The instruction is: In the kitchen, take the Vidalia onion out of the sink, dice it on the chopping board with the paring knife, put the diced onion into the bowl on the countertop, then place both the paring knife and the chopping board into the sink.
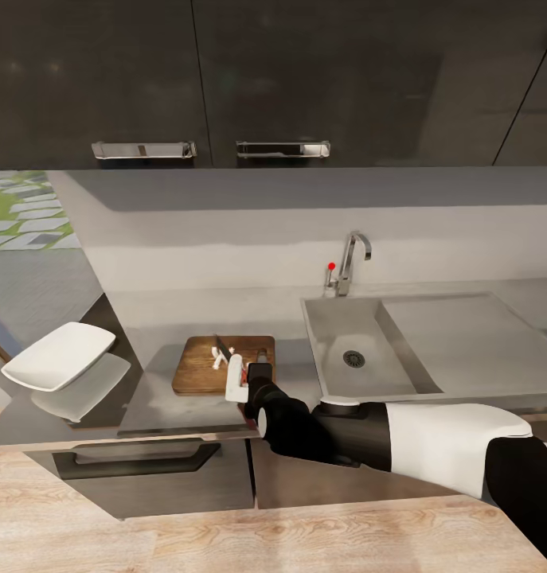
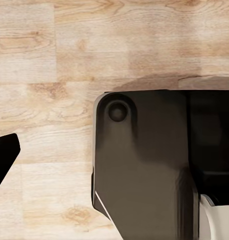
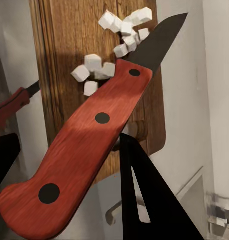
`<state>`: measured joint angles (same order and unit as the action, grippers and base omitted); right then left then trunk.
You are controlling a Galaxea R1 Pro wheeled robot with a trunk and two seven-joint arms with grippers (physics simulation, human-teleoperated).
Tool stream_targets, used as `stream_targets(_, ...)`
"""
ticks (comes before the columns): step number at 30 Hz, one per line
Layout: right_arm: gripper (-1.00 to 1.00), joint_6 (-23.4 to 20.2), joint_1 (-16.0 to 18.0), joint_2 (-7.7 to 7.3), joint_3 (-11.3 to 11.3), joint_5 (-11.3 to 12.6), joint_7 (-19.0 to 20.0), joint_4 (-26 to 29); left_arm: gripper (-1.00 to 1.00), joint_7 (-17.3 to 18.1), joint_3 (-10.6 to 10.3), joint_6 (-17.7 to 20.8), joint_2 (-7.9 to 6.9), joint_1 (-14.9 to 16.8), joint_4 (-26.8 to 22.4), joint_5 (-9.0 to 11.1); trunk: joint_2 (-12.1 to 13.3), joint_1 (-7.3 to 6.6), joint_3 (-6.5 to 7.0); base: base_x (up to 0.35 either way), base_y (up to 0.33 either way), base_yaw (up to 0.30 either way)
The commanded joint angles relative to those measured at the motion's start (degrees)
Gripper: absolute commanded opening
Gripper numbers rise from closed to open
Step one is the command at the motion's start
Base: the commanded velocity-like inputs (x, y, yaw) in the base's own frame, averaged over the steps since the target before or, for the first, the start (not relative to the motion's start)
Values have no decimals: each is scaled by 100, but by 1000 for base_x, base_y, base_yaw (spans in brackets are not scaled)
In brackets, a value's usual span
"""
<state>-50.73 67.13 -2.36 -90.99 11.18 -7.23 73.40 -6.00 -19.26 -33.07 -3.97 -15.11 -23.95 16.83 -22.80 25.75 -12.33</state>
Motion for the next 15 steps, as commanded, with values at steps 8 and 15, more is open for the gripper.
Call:
stream_targets(8, -100, -16, 10, -1, -16, 59, -59, 8, 100, -59, -50, -7, -7, -1, -13, 14, -12, 4, -11, 0, 0, 0)
stream_targets(15, -100, 546, 10, -60, 646, 36, -157, 69, 100, -59, -51, -7, -7, -1, -13, 14, -12, 4, -11, 0, 0, 0)
